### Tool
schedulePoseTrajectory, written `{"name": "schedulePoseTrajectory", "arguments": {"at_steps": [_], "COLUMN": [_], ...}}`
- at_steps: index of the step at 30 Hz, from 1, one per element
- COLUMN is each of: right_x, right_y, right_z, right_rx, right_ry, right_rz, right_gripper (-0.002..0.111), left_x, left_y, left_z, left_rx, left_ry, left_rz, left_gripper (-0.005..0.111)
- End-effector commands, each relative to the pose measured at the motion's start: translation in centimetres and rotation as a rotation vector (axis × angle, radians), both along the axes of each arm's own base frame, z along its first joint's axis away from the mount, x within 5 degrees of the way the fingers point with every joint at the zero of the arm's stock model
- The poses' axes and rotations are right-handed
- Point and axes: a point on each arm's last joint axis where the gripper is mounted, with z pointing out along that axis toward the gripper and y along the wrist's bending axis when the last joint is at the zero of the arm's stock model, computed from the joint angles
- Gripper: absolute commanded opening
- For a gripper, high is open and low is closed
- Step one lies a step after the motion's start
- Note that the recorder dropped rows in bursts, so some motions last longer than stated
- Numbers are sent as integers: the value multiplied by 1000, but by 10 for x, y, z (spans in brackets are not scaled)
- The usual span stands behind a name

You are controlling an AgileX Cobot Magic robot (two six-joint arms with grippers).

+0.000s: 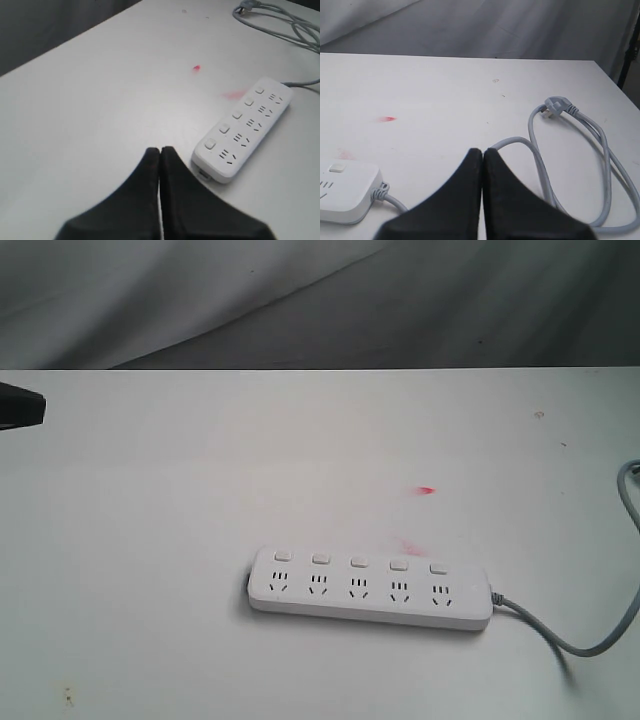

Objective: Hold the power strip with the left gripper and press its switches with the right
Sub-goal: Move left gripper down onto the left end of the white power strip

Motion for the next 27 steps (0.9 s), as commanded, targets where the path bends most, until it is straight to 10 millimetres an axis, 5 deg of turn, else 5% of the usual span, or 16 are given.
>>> {"name": "schedulePoseTrajectory", "arguments": {"at_steps": [1,20,27], "right_x": [0,0,0], "right_y": [0,0,0], "right_z": [0,0,0], "right_rx": [4,4,4], "right_ry": [-8,-8,-8], "right_rz": [-6,-6,-6], "right_gripper": [0,0,0], "left_x": [-4,-2,23], "left_y": [1,2,23], "left_z": [-6,-10,-74], "left_rx": [-30,-32,208], "left_ry": [120,134,43], "left_rz": [35,30,-317], "left_gripper": [1,1,0]}}
